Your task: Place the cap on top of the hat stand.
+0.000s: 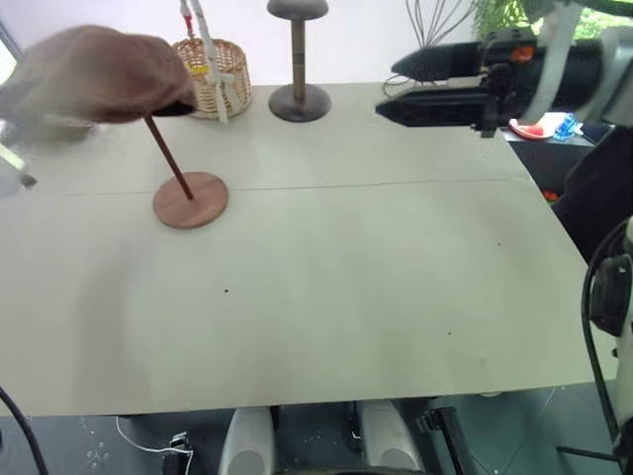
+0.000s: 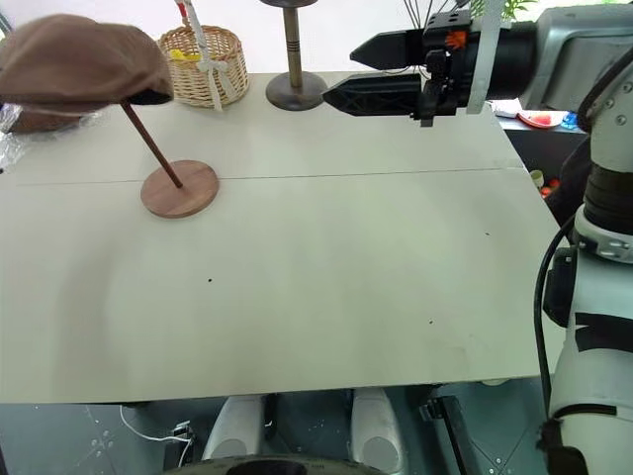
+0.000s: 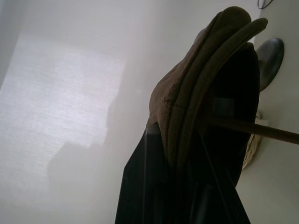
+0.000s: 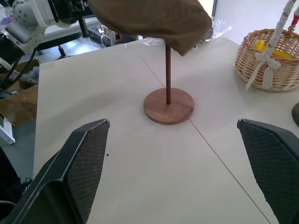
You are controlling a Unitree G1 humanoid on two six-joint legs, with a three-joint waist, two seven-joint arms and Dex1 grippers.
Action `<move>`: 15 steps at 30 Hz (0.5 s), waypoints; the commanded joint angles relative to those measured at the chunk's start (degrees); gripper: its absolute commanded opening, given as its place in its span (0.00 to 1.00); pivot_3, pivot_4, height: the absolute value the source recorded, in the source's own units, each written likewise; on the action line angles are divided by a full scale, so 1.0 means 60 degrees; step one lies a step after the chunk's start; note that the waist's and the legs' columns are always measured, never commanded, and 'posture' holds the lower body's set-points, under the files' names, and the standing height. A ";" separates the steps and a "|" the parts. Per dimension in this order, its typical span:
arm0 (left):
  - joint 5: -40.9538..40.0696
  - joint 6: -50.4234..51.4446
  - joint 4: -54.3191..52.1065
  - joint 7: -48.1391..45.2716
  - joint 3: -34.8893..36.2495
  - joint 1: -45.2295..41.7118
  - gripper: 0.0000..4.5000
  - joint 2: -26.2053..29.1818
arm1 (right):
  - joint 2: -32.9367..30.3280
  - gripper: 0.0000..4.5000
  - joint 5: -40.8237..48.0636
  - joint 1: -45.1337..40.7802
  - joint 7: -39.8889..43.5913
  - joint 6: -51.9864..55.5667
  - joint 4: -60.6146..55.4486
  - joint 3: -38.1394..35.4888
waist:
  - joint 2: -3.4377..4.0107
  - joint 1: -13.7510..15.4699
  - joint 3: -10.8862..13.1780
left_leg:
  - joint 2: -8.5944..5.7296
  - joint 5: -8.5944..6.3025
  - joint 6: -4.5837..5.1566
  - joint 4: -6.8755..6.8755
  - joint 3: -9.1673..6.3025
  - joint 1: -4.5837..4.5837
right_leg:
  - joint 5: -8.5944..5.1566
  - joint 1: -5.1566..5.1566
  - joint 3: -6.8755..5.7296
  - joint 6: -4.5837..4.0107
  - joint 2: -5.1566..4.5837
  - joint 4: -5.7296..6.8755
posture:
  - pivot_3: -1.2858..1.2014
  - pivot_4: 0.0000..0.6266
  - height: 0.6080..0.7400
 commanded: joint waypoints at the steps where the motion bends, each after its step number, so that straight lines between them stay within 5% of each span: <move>1: -0.0223 -0.0738 0.0681 -0.0261 -0.0409 -0.0618 0.02 0.0021 | -0.0190 1.00 -0.0070 -0.0447 0.0101 -0.0085 -0.0053 -0.0119 | 0.0000 -0.0026 0.0000 | 0.0000 0.0000 0.0000 0.0000 0.0000 0.0000 | 0.0005 0.0000 0.0000 0.0008 0.0000 0.0001 | 0.52 0.24 0.91; 14: -0.0069 -0.1933 0.1688 -0.0140 -0.0901 -0.0192 0.02 -0.0212 | -0.0157 1.00 0.0415 -0.1091 0.0205 0.0491 0.0122 -0.0567 | 0.0006 -0.0069 0.0000 | 0.0005 0.0000 0.0001 -0.0007 0.0000 0.0002 | 0.0010 -0.0008 0.0001 0.0018 0.0005 0.0008 | 0.52 0.24 0.91; 15: -0.0101 -0.1908 0.1729 -0.0122 -0.0864 -0.0183 0.10 -0.0175 | -0.0158 1.00 0.0378 -0.1079 0.0212 0.0437 0.0119 -0.0515 | 0.0005 -0.0068 -0.0001 | 0.0006 0.0000 0.0001 -0.0007 0.0000 0.0002 | 0.0009 -0.0008 0.0000 0.0017 0.0004 0.0007 | 0.52 0.24 0.91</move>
